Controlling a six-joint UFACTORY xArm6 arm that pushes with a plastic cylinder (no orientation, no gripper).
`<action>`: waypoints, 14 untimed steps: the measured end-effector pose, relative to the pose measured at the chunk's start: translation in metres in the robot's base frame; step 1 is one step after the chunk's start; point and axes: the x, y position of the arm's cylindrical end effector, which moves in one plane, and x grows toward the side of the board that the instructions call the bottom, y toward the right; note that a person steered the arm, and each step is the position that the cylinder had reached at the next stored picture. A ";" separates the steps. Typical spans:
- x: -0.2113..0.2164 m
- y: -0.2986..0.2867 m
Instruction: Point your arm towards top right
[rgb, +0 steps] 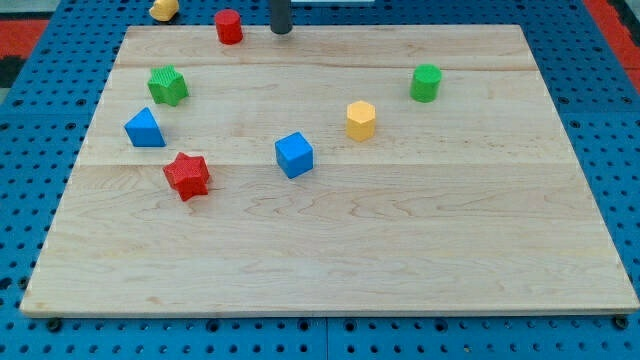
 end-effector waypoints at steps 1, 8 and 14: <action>0.007 -0.026; -0.002 -0.239; -0.001 0.209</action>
